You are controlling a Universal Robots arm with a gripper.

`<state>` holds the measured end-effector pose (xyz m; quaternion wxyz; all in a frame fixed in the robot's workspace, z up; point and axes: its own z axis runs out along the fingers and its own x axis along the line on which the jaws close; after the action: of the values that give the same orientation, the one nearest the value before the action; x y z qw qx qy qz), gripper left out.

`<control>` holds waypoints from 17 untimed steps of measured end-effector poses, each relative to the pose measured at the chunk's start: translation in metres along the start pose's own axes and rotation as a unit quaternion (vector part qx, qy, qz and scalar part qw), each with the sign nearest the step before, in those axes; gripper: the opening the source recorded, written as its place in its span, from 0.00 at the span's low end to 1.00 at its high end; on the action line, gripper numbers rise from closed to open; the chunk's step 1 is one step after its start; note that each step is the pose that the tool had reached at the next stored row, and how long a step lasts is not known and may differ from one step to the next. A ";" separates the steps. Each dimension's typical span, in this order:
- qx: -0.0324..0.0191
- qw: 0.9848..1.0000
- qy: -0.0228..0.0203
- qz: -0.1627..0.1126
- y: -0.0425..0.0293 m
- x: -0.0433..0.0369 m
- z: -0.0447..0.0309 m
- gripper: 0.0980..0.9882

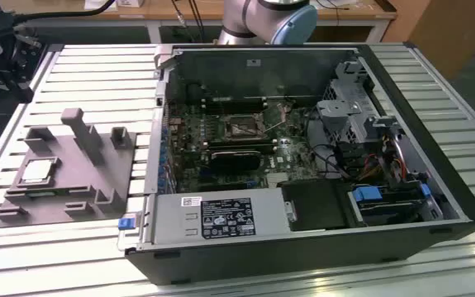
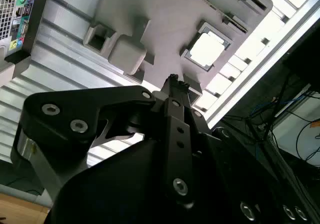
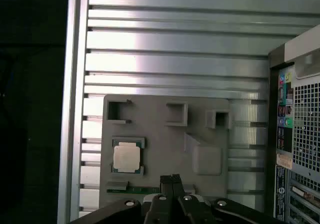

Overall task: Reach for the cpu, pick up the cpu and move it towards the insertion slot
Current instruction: 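Pick up the cpu and move it towards the insertion slot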

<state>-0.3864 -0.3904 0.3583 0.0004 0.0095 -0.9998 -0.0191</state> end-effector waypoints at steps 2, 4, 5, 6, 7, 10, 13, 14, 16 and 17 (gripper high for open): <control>0.000 1.000 0.000 0.000 0.0000 0.0000 0.0000 0.01; 0.000 1.000 0.000 0.000 0.0000 0.0000 0.0002 0.01; 0.000 1.000 0.000 0.000 0.0000 0.0000 0.0004 0.01; 0.000 1.000 0.000 0.000 0.0000 0.0000 0.0006 0.01; 0.000 1.000 0.000 0.000 0.0000 0.0001 0.0009 0.01; 0.000 1.000 0.000 0.000 -0.0001 0.0004 0.0017 0.01; 0.000 1.000 0.000 0.000 -0.0001 0.0009 0.0029 0.01; 0.000 1.000 0.000 0.000 -0.0001 0.0011 0.0032 0.01; 0.000 1.000 0.000 0.000 -0.0001 0.0015 0.0040 0.01; 0.000 1.000 0.000 0.000 -0.0002 0.0018 0.0043 0.01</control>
<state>-0.3882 -0.3904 0.3540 0.0004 0.0096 -0.9998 -0.0191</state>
